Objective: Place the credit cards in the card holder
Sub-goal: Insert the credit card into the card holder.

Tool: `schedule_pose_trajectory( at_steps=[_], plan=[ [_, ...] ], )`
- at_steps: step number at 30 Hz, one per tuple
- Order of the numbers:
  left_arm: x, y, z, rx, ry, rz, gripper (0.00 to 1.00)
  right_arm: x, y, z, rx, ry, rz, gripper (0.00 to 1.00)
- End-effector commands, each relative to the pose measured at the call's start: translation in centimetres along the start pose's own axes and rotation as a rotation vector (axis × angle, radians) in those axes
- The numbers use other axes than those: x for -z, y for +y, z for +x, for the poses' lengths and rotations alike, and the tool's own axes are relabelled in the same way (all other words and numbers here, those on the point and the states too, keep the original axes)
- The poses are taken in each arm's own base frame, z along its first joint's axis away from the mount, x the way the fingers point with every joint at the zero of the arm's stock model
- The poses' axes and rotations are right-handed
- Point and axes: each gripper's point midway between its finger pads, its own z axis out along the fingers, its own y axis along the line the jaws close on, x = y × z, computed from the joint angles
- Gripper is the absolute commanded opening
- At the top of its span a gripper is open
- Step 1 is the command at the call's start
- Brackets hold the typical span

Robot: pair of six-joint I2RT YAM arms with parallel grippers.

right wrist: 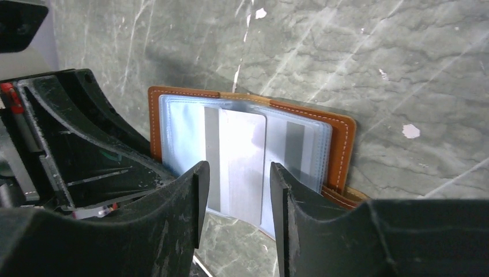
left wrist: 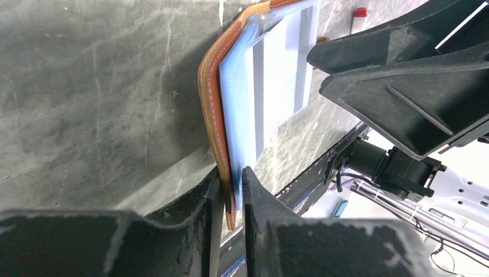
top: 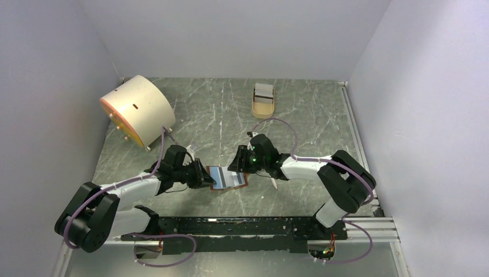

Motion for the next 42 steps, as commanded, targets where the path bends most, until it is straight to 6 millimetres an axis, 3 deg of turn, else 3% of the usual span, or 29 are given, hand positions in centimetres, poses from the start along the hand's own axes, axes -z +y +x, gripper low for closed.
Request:
schedule_pose_trajectory(
  at_steps=[1,12,17,22,25,30,35,42],
  plan=[
    [0.1,-0.7,-0.5,-0.016,-0.021,0.034,0.22,-0.2,-0.9,0.4,0.019,-0.001,0.046,0.47],
    [0.2,-0.4,-0.6,-0.035,-0.037,0.02,0.23,-2.3,1.2,2.0,-0.026,0.051,-0.035,0.48],
    [0.0,-0.8,-0.7,-0.039,-0.033,0.047,0.27,-2.0,3.9,2.2,-0.102,0.046,-0.195,0.47],
    [0.1,-1.2,-1.1,-0.048,-0.04,0.052,0.29,-1.5,4.9,2.5,-0.161,0.025,-0.279,0.46],
    [0.0,-1.1,-1.1,-0.045,-0.041,0.048,0.3,-1.2,5.0,2.7,-0.169,0.022,-0.297,0.45],
    [0.0,-0.5,-0.9,-0.02,-0.044,0.021,0.32,-0.8,3.0,1.6,-0.079,-0.024,-0.141,0.46],
    [0.0,0.9,-0.6,0.012,-0.024,-0.053,0.25,-0.9,1.4,1.3,-0.037,-0.033,-0.037,0.48],
    [0.6,0.6,-0.7,0.012,-0.056,-0.035,0.32,-1.8,0.0,2.0,-0.017,-0.013,0.017,0.48]
  ],
)
